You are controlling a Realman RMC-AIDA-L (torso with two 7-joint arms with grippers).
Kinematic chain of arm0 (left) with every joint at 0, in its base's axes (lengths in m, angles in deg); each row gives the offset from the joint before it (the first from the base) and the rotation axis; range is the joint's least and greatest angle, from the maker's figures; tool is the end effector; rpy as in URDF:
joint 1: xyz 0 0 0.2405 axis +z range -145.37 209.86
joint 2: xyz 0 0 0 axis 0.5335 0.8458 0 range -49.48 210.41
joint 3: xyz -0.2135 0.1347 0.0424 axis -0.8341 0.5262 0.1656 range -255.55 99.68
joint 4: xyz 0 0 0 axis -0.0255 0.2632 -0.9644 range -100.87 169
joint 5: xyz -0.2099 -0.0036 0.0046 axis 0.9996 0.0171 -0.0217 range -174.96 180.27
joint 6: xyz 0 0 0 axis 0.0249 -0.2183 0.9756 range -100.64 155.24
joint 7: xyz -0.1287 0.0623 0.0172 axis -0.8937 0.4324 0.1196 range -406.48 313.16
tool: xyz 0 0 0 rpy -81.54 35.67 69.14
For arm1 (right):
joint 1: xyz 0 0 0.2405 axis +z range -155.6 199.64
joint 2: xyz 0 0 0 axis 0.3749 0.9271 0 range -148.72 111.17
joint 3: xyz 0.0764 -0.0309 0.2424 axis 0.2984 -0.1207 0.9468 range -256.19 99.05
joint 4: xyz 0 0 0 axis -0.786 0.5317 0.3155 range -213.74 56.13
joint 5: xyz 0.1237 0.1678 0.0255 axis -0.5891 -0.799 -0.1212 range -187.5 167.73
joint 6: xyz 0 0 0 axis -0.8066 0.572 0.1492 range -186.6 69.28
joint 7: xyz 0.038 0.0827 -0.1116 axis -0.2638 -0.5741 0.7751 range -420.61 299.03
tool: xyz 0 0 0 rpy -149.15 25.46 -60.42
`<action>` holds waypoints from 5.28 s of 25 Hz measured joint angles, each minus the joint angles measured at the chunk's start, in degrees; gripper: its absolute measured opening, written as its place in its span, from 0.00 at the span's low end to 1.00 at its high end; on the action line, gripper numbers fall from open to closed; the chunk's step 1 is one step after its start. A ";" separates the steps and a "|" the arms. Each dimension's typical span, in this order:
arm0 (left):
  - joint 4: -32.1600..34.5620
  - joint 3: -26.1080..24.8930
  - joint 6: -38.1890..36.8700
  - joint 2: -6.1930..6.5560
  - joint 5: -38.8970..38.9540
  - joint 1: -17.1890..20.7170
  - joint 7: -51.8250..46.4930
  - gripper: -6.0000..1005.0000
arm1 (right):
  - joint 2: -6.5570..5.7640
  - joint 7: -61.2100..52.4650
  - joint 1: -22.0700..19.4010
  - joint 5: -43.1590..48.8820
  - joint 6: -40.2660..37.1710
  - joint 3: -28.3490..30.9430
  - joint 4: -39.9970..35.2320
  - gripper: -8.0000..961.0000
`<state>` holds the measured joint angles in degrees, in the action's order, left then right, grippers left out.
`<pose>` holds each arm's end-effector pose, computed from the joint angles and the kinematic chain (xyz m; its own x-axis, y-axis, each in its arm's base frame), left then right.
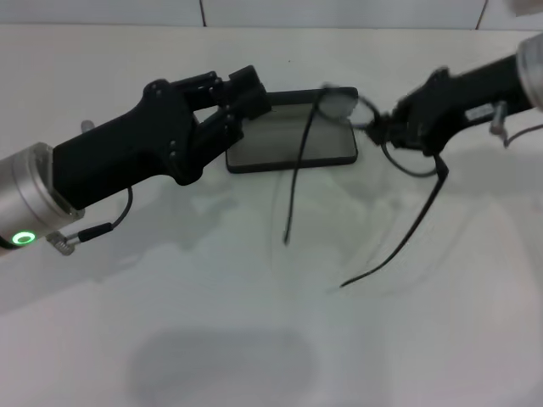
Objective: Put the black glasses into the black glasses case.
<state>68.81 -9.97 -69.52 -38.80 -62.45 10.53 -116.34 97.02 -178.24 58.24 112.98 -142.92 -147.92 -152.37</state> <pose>-0.2080 0.2942 0.0020 0.4567 0.1305 0.8800 0.3352 -0.9415 -0.0343 0.1387 0.3783 0.0289 0.9625 -0.2519 -0.1008 -0.2699 -0.9267 -0.2616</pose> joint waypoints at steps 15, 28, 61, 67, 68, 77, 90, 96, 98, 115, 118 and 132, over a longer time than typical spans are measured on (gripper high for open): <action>-5.95 -0.88 -5.43 0.60 -2.01 -10.43 -2.84 0.06 | 0.11 20.98 -4.68 -23.72 1.23 3.32 7.73 0.11; -6.74 -0.64 -5.49 0.48 -2.14 -10.76 -2.73 0.04 | 0.09 25.60 -5.24 -31.20 -2.48 3.27 9.02 0.11; -7.50 -0.99 -4.58 -0.17 -2.12 -11.24 -1.70 0.04 | 0.04 29.25 -2.04 -34.72 -5.37 0.49 14.15 0.11; -7.50 -1.00 -4.79 -0.17 -2.12 -11.24 -1.68 0.04 | -0.05 29.54 -2.47 -34.72 -5.00 1.37 14.18 0.11; -7.48 -1.00 -4.95 -0.17 -2.08 -11.24 -1.68 0.04 | -0.05 29.69 -2.59 -34.72 -4.95 1.78 14.22 0.11; -7.28 -2.18 -9.29 0.19 -1.50 -10.54 -0.50 0.04 | -0.19 31.85 -4.83 -37.54 -6.72 10.05 16.29 0.11; -7.06 -1.85 -11.56 0.43 -10.61 -12.18 2.76 0.04 | -0.27 35.93 -8.77 -59.96 -23.11 25.79 19.14 0.11; -10.43 8.97 -15.14 -0.97 -4.13 -17.71 11.84 0.04 | -0.48 42.82 -2.63 -61.21 -22.36 23.46 33.85 0.11; -10.96 9.51 -15.10 -0.99 -2.12 -17.83 12.49 0.04 | -0.54 45.06 -0.51 -59.82 -21.64 22.68 38.33 0.11; -14.14 9.82 -14.99 -1.00 10.04 -14.49 13.79 0.04 | 0.04 48.75 3.18 -55.85 -11.62 8.33 43.72 0.11; -16.28 9.42 -14.30 -1.01 12.57 -14.54 13.48 0.04 | -0.01 48.79 3.61 -55.78 -11.31 6.93 43.65 0.11; -18.05 9.65 -7.82 -0.91 15.66 -15.29 9.65 0.04 | -0.28 48.53 5.32 -53.34 -7.96 2.47 43.21 0.11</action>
<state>50.76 -0.32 -77.34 -39.71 -46.80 -4.76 -106.70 96.74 -129.72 63.56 59.64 -150.88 -145.45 -109.16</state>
